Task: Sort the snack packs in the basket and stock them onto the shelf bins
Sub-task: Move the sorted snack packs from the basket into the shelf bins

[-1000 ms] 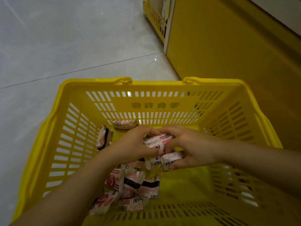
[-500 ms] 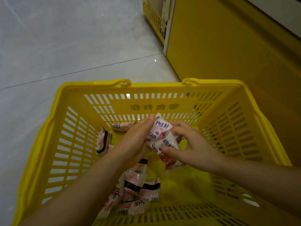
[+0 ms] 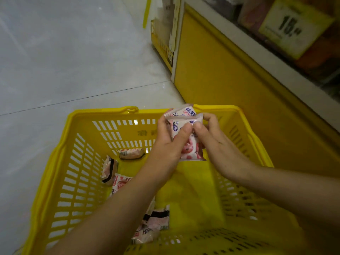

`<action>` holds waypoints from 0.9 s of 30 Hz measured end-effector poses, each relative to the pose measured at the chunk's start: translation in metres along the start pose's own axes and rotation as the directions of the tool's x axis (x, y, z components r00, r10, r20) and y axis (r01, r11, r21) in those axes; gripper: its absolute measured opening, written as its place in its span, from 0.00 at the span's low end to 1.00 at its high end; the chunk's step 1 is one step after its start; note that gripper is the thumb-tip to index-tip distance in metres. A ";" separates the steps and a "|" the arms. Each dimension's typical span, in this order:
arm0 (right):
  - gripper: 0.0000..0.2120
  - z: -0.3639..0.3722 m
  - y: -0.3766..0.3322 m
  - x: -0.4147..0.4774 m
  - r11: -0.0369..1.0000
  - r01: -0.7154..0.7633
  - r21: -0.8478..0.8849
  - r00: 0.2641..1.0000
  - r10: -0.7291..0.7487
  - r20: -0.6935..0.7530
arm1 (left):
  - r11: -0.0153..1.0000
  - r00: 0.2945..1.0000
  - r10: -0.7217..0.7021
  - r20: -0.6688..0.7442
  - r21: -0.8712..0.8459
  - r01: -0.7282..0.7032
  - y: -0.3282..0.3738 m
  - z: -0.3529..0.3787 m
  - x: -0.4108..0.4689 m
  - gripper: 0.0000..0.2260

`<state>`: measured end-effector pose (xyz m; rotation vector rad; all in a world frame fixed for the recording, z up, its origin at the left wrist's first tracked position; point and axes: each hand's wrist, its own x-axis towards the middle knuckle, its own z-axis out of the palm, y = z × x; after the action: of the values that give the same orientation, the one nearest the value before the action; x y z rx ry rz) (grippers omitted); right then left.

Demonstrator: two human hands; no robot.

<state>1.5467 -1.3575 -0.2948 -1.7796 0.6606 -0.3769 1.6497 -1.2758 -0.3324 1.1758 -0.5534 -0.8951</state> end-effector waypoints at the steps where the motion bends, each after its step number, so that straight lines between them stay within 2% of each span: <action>1: 0.23 -0.009 -0.012 -0.003 1.000 -0.005 0.003 1.000 0.005 0.000 | 0.998 1.000 -0.015 0.000 -0.055 0.015 0.009 0.005 -0.003 0.23; 3: 0.23 -0.029 -0.040 -0.008 1.000 -0.005 -0.017 1.000 0.005 -0.007 | 0.984 0.997 -0.065 0.036 -0.165 0.070 0.032 0.018 -0.011 0.25; 6: 0.14 -0.053 -0.086 -0.024 0.999 0.012 -0.043 1.000 -0.013 -0.019 | 0.964 0.989 -0.069 0.134 -0.247 0.101 0.065 0.039 -0.027 0.22; 8: 0.11 -0.060 -0.112 -0.042 1.000 0.013 -0.001 0.999 -0.013 -0.048 | 0.950 0.987 -0.084 0.140 -0.289 0.121 0.087 0.055 -0.040 0.21; 12: 0.14 -0.064 -0.156 -0.097 0.994 0.108 0.015 0.977 -0.103 -0.187 | 0.907 0.988 -0.084 0.127 -0.401 0.128 0.129 0.086 -0.069 0.17; 16: 0.14 -0.065 -0.191 -0.152 0.980 0.200 -0.013 0.964 -0.200 -0.175 | 0.889 0.984 -0.054 0.168 -0.441 0.124 0.169 0.117 -0.102 0.23; 18: 0.13 -0.067 -0.207 -0.175 0.968 0.244 -0.049 0.953 -0.249 -0.172 | 0.901 0.987 -0.024 0.157 -0.425 0.090 0.187 0.131 -0.118 0.21; 22: 0.26 -0.080 -0.238 -0.212 0.947 0.316 -0.060 0.917 -0.321 -0.237 | 0.906 0.980 0.105 0.170 -0.422 -0.024 0.220 0.167 -0.150 0.15; 24: 0.29 -0.090 -0.255 -0.230 0.942 0.333 -0.042 0.910 -0.333 -0.248 | 0.891 0.969 0.156 0.194 -0.451 -0.053 0.236 0.188 -0.163 0.18; 27: 0.30 -0.110 -0.280 -0.259 0.912 0.396 -0.109 0.873 -0.411 -0.263 | 0.887 0.933 0.182 0.312 -0.461 -0.019 0.261 0.218 -0.183 0.27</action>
<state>1.3482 -1.2291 0.0244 -1.9313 0.4890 -0.9206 1.4589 -1.2126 -0.0028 0.5593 -0.6419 -1.0797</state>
